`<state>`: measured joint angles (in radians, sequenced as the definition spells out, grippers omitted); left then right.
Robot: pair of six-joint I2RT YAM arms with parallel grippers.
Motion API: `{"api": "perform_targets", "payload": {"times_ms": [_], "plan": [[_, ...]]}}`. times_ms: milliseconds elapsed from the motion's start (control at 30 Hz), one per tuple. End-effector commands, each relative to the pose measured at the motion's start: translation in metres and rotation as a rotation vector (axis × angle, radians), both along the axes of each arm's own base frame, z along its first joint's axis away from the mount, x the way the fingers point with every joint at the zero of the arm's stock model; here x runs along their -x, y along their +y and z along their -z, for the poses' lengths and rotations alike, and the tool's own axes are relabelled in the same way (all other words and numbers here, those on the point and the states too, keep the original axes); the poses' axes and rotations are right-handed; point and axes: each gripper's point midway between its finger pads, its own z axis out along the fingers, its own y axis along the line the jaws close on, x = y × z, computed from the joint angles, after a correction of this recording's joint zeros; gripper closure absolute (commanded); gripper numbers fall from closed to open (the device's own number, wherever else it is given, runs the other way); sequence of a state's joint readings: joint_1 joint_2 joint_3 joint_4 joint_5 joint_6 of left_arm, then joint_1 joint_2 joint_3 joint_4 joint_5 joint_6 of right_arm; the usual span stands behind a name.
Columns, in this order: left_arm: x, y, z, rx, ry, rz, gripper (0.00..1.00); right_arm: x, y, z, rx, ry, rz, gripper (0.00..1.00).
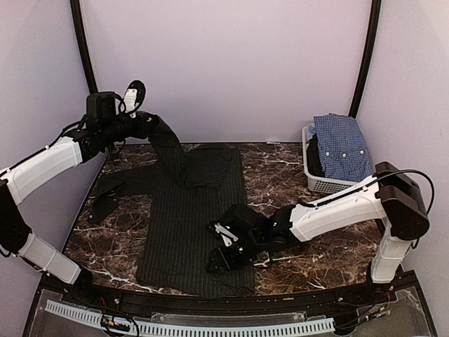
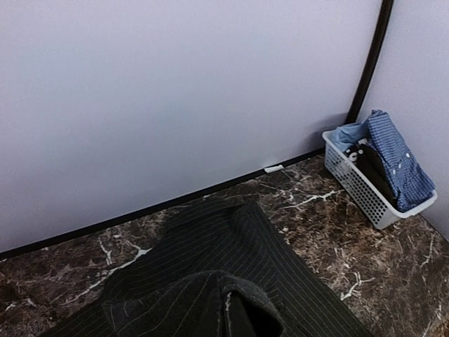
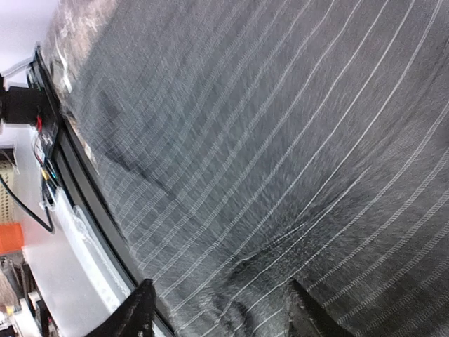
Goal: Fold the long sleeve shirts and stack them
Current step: Fold the flattened shirt at the center of the board, then place the sleeve of the 1/3-folded shirt.
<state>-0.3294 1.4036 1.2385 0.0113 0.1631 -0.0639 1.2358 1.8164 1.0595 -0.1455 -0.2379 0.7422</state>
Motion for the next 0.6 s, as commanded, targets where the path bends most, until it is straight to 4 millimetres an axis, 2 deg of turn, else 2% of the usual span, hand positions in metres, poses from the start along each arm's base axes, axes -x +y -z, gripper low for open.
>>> {"api": "perform_targets", "payload": {"times_ms": [0,200,367,400,567], "plan": [[0.035,-0.042,0.005,0.043,0.033,0.291,0.99,-0.037,0.001,-0.063,-0.086,-0.173,0.081,0.36],[0.067,-0.081,0.034,0.067,0.188,0.528,0.99,-0.097,-0.031,-0.106,-0.109,-0.374,0.233,0.3],[0.095,-0.111,0.056,0.013,0.286,0.674,0.99,-0.136,-0.044,-0.135,-0.134,-0.495,0.293,0.28],[0.105,-0.119,0.068,0.001,0.339,0.705,0.99,-0.143,-0.046,-0.14,-0.133,-0.516,0.306,0.28],[0.132,-0.144,0.112,-0.062,0.505,0.805,1.0,-0.169,-0.068,-0.138,-0.06,-0.553,0.392,0.28]]}}
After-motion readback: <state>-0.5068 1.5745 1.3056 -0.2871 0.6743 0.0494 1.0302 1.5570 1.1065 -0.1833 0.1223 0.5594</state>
